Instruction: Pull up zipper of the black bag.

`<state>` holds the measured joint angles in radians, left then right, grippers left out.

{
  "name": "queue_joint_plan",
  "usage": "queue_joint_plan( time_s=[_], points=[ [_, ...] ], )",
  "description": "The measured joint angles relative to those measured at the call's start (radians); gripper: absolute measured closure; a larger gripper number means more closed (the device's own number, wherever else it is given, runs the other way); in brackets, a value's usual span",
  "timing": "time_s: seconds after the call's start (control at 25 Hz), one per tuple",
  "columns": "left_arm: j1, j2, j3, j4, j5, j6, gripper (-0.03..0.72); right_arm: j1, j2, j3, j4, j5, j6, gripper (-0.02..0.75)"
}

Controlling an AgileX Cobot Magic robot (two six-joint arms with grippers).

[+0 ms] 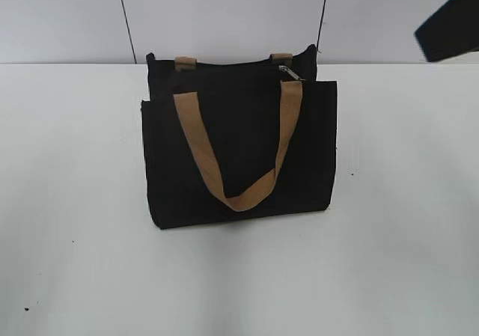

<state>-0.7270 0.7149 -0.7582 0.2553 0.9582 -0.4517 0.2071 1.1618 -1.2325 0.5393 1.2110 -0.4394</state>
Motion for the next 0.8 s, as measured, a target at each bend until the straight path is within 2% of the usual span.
queue_joint_plan(
  time_s=[0.32, 0.48, 0.68, 0.8],
  points=[
    [0.000, -0.233, 0.000, -0.109, 0.238, 0.161, 0.192, 0.000, -0.400, 0.237, -0.061, 0.003, 0.107, 0.172],
    [0.000, -0.323, 0.026, -0.127, 0.254, 0.212, 0.192, 0.000, -0.594, 0.360, -0.145, 0.005, 0.141, 0.172],
    [0.000, -0.442, 0.123, -0.131, 0.258, 0.234, 0.192, 0.000, -0.807, 0.518, -0.297, 0.006, 0.202, 0.172],
    [0.000, -0.511, 0.169, -0.118, 0.257, 0.239, 0.192, 0.000, -0.905, 0.602, -0.349, 0.006, 0.239, 0.172]
  ],
)
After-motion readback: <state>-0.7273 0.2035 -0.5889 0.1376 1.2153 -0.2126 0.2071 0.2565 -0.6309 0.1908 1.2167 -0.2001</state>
